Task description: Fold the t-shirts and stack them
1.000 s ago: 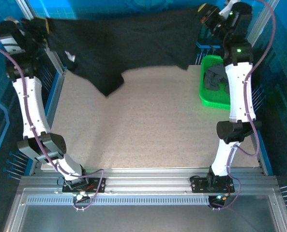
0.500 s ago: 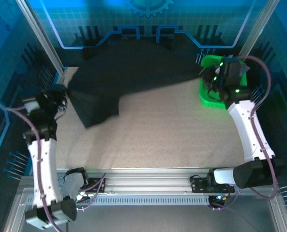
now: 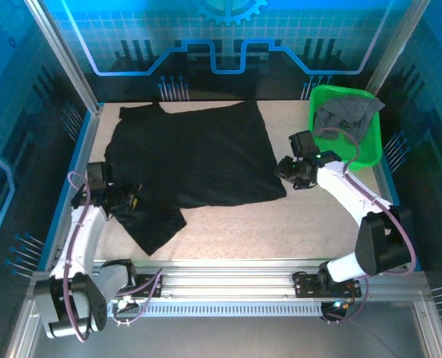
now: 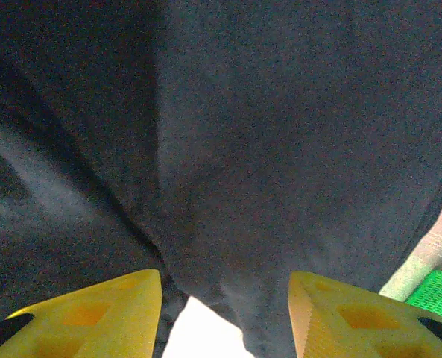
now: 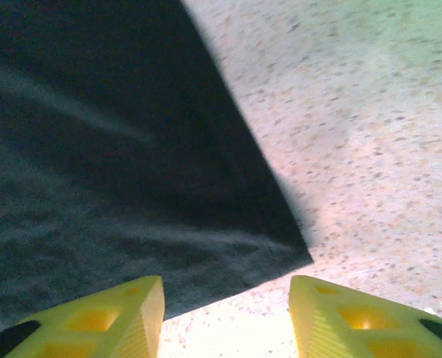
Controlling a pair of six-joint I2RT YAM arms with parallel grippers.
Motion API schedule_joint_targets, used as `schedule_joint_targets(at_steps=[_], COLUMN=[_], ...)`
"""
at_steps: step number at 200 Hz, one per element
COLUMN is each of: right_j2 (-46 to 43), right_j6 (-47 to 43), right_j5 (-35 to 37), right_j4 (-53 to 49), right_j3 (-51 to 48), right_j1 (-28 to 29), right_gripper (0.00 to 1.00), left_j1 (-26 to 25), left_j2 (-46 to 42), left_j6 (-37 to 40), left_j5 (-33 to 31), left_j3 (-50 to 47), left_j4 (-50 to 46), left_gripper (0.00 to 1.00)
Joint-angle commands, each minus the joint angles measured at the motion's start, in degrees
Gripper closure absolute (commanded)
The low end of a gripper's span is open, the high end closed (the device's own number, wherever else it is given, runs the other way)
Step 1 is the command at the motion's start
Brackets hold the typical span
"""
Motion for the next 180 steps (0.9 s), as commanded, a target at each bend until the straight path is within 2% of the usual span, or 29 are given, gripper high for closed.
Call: schedule_joint_targets(at_steps=[1,18,36,76,100,142,180], right_j2=[3.32,8.45,15.57,28.52,34.40,38.38,36.94], right_j6=[-0.50,-1.20,-1.78,-2.32,-1.99,-1.64,-0.15], right_j5=[-1.57,-2.74,-4.86,-6.02,-4.35,-3.76,-4.50], right_j4=[4.46,6.33,5.06,-1.84,-8.20,-15.70,-17.30], right_j3=[-0.12,2.23,7.55,19.29,25.34,30.08,27.70], right_j1=[1.52,2.53,3.19,5.06,4.81,2.25,-1.85], right_gripper=[0.58,0.64,0.66,0.64,0.61,0.60,0.61], left_j1=[-0.54,-0.73,-0.74,-0.74,-0.74,-2.08,-7.08], left_j2=[1.03,4.55,8.29,14.61,19.37,28.69,36.61], left_j6=[0.41,-0.67,-0.08,0.98,1.07,1.78,2.77], left_j5=[-0.04,1.15,0.91,-0.83,-1.41,1.20,5.72], left_j3=[-3.71,-4.23,-3.40,-0.11,1.67,5.13,8.88], left_j4=[-0.54,2.51,4.39,6.10,7.70,9.65,11.31], left_gripper=[0.57,0.60,0.62,0.61,0.60,0.59,0.59])
